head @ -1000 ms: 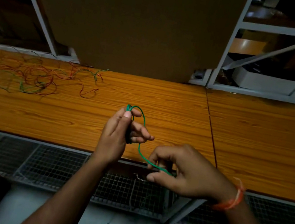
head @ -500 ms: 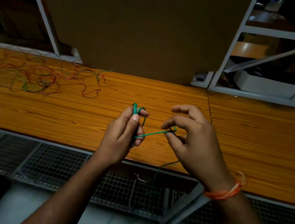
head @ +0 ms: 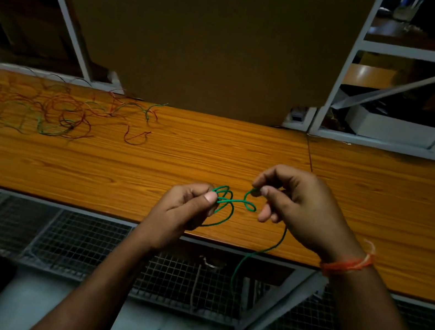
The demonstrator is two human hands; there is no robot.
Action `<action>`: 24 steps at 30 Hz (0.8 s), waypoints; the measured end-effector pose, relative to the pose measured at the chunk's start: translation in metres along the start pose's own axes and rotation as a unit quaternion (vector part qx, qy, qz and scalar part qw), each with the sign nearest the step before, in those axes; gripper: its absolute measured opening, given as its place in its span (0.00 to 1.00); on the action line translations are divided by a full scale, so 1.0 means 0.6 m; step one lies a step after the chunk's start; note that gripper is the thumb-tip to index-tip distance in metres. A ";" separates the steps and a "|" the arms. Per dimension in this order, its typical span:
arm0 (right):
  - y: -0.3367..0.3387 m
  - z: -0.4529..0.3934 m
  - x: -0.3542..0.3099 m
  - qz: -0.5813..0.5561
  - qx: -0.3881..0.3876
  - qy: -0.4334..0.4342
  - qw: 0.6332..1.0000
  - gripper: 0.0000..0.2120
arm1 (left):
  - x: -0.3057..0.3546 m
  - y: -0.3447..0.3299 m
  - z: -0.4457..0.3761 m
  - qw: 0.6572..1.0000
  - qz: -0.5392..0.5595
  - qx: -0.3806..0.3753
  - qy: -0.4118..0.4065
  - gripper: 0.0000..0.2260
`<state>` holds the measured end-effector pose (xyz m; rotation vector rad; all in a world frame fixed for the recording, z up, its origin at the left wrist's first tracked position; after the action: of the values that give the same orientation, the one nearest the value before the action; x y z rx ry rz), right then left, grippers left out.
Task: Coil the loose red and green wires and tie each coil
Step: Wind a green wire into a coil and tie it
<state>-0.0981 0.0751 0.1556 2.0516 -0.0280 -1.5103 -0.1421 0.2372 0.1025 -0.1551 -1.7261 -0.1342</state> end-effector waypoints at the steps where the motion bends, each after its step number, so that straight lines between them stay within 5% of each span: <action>1: -0.010 -0.005 0.012 0.008 -0.029 -0.010 1.000 0.10 | -0.002 -0.002 0.000 0.999 0.032 -0.008 0.011 0.13; 5: -0.078 0.002 0.046 0.036 -0.173 -0.009 0.984 0.11 | -0.014 -0.013 -0.003 0.983 0.167 -0.013 0.076 0.14; 11: -0.138 0.031 0.071 -0.041 -0.242 0.023 0.969 0.08 | -0.031 -0.009 -0.009 0.927 0.349 0.023 0.136 0.14; 16: -0.119 0.030 0.083 -0.070 -0.078 0.043 0.994 0.18 | -0.044 0.007 -0.011 0.920 0.351 0.093 0.147 0.13; 24: -0.079 0.051 0.041 0.148 0.082 0.184 0.968 0.07 | -0.061 0.016 -0.009 0.907 0.369 0.133 0.155 0.13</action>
<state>-0.1310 0.0922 0.1065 2.3075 -0.3088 -0.9617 -0.1294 0.2446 0.0675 -0.5420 -1.2536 0.6033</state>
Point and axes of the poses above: each hand's wrist, its own z-axis away from the middle knuckle, its own y-axis out of the back of the hand, x = y × z, the point moved 10 cm from there along -z, towards the middle knuckle, and after that the axes turned 1 degree about y, right-handed, at the moved point
